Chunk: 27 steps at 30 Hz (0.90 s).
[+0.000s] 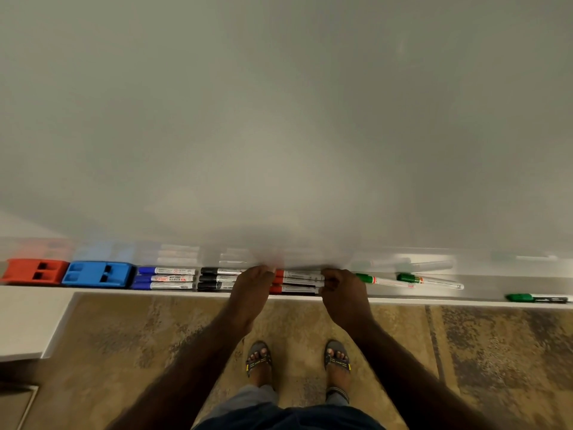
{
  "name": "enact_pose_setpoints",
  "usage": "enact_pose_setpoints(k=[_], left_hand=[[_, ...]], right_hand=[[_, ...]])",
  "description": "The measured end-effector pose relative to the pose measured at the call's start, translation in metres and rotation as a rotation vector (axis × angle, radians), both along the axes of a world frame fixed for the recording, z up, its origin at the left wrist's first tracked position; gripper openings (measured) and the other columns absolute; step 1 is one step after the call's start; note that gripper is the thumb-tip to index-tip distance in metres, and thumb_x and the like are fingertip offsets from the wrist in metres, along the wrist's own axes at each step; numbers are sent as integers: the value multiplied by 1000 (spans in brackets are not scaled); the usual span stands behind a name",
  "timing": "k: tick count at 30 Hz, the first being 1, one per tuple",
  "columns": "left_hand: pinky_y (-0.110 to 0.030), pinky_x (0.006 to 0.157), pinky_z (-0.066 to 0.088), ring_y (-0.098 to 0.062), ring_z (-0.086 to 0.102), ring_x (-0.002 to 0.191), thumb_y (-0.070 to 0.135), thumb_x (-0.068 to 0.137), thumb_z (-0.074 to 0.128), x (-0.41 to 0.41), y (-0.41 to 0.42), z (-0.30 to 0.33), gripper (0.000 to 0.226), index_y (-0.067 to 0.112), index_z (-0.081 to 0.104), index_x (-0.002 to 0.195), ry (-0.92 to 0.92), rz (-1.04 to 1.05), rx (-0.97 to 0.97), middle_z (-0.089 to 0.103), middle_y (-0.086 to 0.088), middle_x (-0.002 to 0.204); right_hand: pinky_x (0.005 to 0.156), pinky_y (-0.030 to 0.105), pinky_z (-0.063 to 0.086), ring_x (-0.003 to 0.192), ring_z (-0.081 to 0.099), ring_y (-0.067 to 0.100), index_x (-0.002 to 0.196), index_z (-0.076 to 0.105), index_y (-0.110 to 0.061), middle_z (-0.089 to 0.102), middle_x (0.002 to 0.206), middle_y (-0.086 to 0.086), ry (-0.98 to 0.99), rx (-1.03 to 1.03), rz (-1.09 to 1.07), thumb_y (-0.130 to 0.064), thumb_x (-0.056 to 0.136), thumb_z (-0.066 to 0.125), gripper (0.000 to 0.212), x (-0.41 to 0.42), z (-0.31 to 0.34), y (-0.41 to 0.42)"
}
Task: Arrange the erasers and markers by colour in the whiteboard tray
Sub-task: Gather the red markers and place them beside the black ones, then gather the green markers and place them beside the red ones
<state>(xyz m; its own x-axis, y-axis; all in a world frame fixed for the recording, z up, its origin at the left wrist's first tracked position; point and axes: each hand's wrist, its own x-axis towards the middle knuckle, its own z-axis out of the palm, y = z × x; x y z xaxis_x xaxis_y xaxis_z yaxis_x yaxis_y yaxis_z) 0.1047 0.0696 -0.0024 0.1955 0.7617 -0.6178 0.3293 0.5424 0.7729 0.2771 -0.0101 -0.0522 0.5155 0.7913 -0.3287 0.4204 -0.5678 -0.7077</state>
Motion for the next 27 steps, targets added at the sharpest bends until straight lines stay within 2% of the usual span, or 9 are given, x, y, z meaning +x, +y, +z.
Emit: enact_pose_setpoints(k=[2,4,6,11,15,17,22,24,27], left_hand=[[-39,92,57,-27,73,100,15,104,48,0,1,-1,25,12,73,105,12,7,-5,77,-12,104],[-40,93,56,-25,72,99,17,104,50,-1,0,-2,23,17,73,102,32,19,-10,77,-9,102],[-38,88,55,-23,71,98,19,103,51,-2,0,-4,21,20,72,100,52,25,-8,77,-5,100],[-29,68,49,-15,72,85,21,101,53,-1,1,-5,23,21,72,87,105,56,-6,77,7,76],[-33,77,53,-19,71,87,23,100,54,0,1,-5,25,21,72,83,125,46,-4,77,5,77],[-31,72,50,-16,70,84,24,100,54,0,1,-4,27,22,72,79,122,37,6,76,9,72],[-28,67,44,-14,68,82,28,99,55,-1,-1,-5,28,24,74,78,119,31,59,74,13,72],[-29,67,45,-14,68,79,27,98,54,-2,-2,-4,30,33,74,76,124,14,101,74,14,74],[-27,67,45,-9,67,82,31,99,56,-2,-4,0,30,40,72,76,128,6,142,73,21,76]], right_hand=[[72,34,60,78,71,23,90,74,-4,75,82,8,0,-6,-3,2,79,70,14,0,-1,0],[60,10,51,72,68,13,89,75,-9,70,74,-6,11,-8,-13,2,80,71,15,0,-1,1],[56,3,45,71,65,6,92,77,-15,64,71,-18,35,-7,-24,2,82,69,21,-1,0,2],[73,28,60,77,68,9,96,77,-14,66,74,-15,91,2,-41,1,83,69,22,-3,0,3],[65,15,56,74,65,1,95,77,-17,66,73,-18,96,12,-48,1,83,69,23,-2,-4,3],[59,7,50,74,66,1,95,77,-18,67,73,-17,106,11,-52,0,84,69,22,-1,-7,2],[74,41,62,81,71,24,90,73,-6,75,83,8,102,41,-51,-1,82,70,10,4,-7,-1],[74,44,60,81,70,29,88,72,-4,73,83,13,61,67,-23,-3,79,70,9,9,-4,-6],[68,37,57,76,68,21,82,71,-10,71,79,5,-40,134,-9,-4,80,70,6,22,1,-17]])
